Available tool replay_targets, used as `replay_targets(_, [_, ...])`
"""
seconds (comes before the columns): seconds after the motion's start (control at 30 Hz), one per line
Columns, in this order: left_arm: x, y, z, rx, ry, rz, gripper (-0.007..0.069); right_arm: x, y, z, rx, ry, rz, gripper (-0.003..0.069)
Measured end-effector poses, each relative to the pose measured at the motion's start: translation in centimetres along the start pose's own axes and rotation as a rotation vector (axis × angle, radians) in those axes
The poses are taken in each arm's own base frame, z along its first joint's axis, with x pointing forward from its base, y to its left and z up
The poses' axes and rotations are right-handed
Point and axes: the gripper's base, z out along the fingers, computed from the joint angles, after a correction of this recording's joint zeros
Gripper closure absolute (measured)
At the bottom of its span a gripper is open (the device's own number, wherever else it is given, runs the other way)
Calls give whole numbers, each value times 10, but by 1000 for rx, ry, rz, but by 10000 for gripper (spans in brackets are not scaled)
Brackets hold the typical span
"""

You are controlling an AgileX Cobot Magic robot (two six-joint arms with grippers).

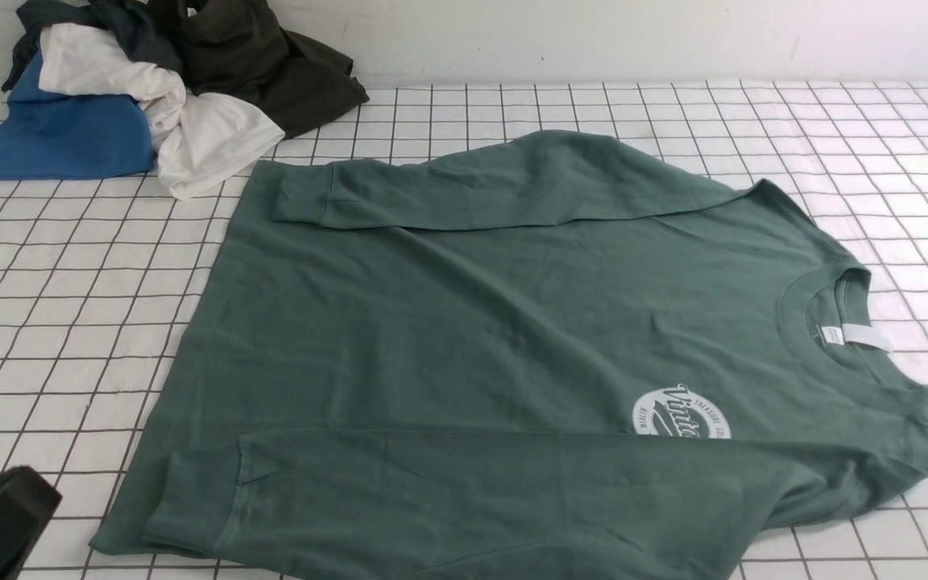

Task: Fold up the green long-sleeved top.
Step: Use the left arm to clamp the cuff closest to it

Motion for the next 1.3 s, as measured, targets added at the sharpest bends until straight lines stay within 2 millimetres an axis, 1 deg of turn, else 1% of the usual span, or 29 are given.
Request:
replay_targets(0.03, [-1, -1, 1, -4, 17, 21, 628, -3, 3, 0, -7, -8, -22, 647])
replay_targets(0.07, [-16, -9, 6, -20, 91, 99, 628, -16, 15, 1, -19, -39, -127, 647])
replay_targets(0.1, [-24, -11, 15, -50, 179, 161, 628, -27, 26, 3, -23, -58, -205, 647])
replay_targets(0.13, [-28, -15, 15, -45, 196, 176, 628, -34, 33, 3, -30, -72, -240, 647])
replay_targets(0.17, [-44, -19, 26, -79, 336, 261, 628, -50, 49, 11, -22, -66, -386, 647])
replay_targets(0.2, [-53, -20, 33, -101, 428, 310, 628, -61, 61, 17, -22, -54, -462, 647])
replay_targets(0.23, [-52, -16, 39, -117, 456, 309, 628, -62, 63, 18, -21, -42, -486, 647])
replay_targets(0.27, [-71, -17, 50, -159, 626, 390, 628, -81, 88, 32, -32, 31, -652, 647])
replay_targets(0.3, [-77, -17, 56, -170, 693, 403, 628, -85, 95, 43, -29, 100, -706, 647])
replay_targets(0.37, [-87, -15, 64, -200, 803, 441, 628, -91, 106, 57, -37, 220, -783, 647])
replay_targets(0.43, [-91, -12, 73, -216, 881, 459, 628, -92, 114, 70, -53, 360, -817, 647])
replay_targets(0.47, [-91, -9, 82, -218, 935, 472, 628, -93, 120, 79, -74, 442, -836, 647])
replay_targets(0.5, [-88, -8, 89, -208, 965, 479, 628, -90, 122, 89, -88, 515, -841, 647])
replay_targets(0.53, [-88, -7, 90, -208, 973, 481, 628, -89, 123, 90, -94, 529, -841, 647])
replay_targets(0.57, [-83, -8, 94, -183, 1003, 495, 628, -85, 126, 98, -116, 583, -855, 647])
replay_targets(0.63, [-79, -9, 96, -164, 1020, 508, 628, -81, 126, 100, -128, 607, -870, 647])
replay_targets(0.8, [-69, -6, 95, -153, 1058, 511, 628, -79, 126, 101, -130, 638, -922, 647])
replay_targets(1.03, [-69, -1, 95, -225, 1068, 495, 628, -78, 124, 100, -126, 665, -937, 647])
replay_targets(1.17, [-68, 4, 98, -275, 1082, 474, 628, -77, 125, 100, -130, 666, -928, 647])
replay_targets(1.3, [-65, 12, 105, -323, 1121, 458, 628, -77, 126, 100, -137, 667, -912, 647])
